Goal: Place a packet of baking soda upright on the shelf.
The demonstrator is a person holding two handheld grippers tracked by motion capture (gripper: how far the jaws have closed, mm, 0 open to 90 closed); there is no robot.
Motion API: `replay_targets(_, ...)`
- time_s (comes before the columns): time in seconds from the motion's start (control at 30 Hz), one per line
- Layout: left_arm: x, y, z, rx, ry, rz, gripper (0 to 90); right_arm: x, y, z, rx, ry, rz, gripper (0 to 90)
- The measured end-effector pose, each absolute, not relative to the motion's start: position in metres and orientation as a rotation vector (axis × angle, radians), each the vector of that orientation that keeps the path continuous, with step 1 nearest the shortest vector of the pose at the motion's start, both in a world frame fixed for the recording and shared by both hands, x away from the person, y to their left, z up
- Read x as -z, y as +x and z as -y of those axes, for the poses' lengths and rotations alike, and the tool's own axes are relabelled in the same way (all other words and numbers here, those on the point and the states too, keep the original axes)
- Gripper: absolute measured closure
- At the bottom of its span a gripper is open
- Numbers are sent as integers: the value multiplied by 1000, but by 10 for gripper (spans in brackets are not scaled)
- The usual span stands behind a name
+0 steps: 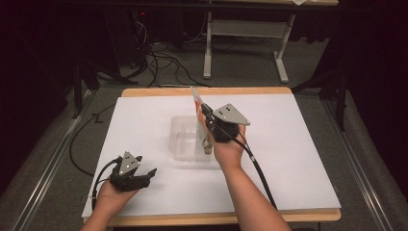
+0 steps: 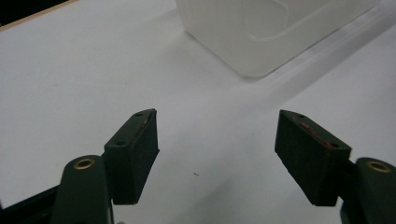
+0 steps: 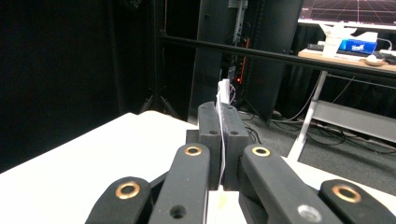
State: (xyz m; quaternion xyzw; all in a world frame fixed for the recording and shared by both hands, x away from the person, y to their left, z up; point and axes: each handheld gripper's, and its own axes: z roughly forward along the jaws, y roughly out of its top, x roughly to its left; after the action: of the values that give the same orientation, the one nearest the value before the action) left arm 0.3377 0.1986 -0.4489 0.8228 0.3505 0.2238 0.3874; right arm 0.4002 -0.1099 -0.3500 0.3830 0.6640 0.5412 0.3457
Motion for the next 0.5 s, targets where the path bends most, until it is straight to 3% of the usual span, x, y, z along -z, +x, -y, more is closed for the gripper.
replay_targets(0.5,448,337,-199,-572,2093,-890,306,359,397,119,-1405,1030,-1725,900)
